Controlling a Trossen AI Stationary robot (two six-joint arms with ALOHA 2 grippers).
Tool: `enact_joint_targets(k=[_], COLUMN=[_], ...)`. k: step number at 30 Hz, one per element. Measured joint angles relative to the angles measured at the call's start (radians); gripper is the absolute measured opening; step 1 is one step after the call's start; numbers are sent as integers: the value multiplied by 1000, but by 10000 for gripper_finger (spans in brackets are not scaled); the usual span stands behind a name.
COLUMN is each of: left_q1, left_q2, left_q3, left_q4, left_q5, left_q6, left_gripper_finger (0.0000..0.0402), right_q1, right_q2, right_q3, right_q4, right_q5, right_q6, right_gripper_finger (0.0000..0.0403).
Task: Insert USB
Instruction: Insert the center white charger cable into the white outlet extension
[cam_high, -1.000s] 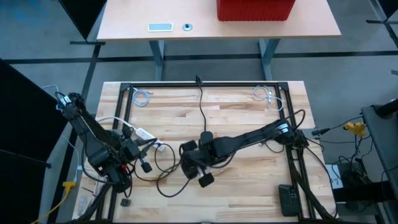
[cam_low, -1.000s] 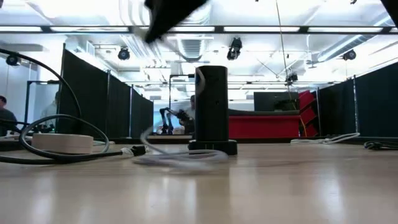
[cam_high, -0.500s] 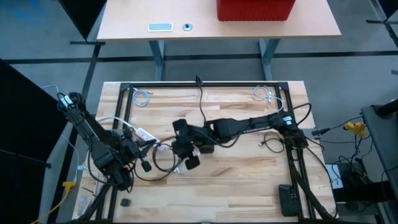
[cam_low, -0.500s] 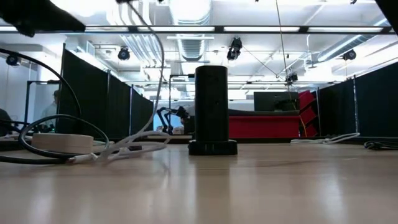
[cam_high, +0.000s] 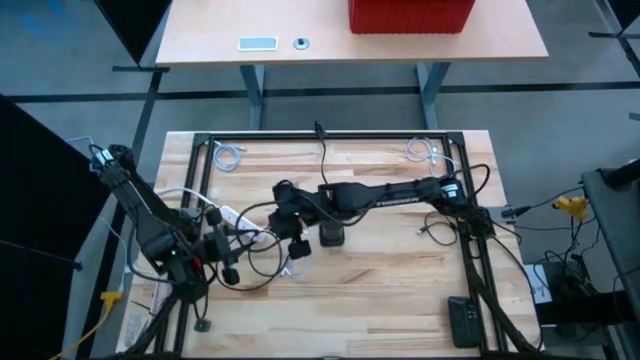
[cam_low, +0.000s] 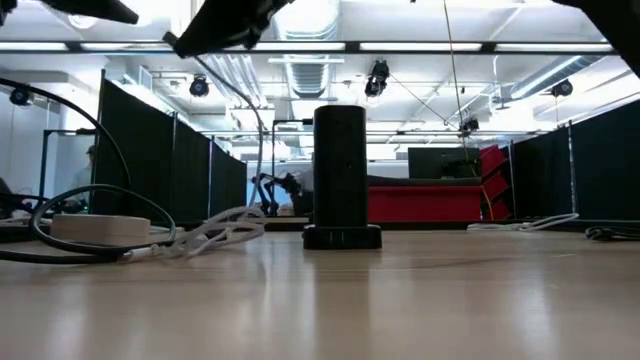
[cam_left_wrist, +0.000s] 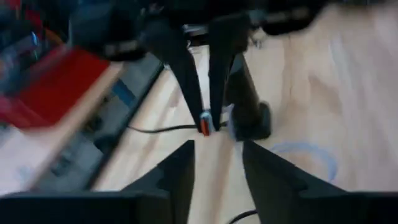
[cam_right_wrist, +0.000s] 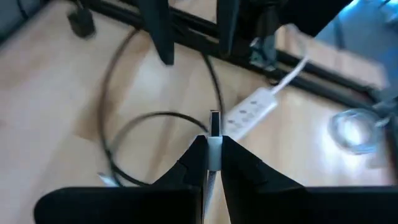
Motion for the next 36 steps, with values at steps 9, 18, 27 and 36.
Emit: enact_joint_targets(k=[9, 18, 27, 36], left_q1=[10, 15, 15, 14], left_q2=[93, 208, 225, 233], left_q3=[-5, -5, -5, -5], left_q4=[51, 118, 191, 308], left_q5=[7, -128, -240, -273], left_q6=[759, 1269, 1414, 1502], left_gripper_finger=[175, 156, 126, 114], right_q1=[-73, -106, -108, -120], right_q2=[2, 43, 72, 80], right_q3=[0, 0, 0, 1], right_q4=[-10, 67, 91, 140], right_q5=[-367, -661, -767, -818], right_q6=[455, 604, 666, 699], right_gripper_finger=[17, 17, 17, 17])
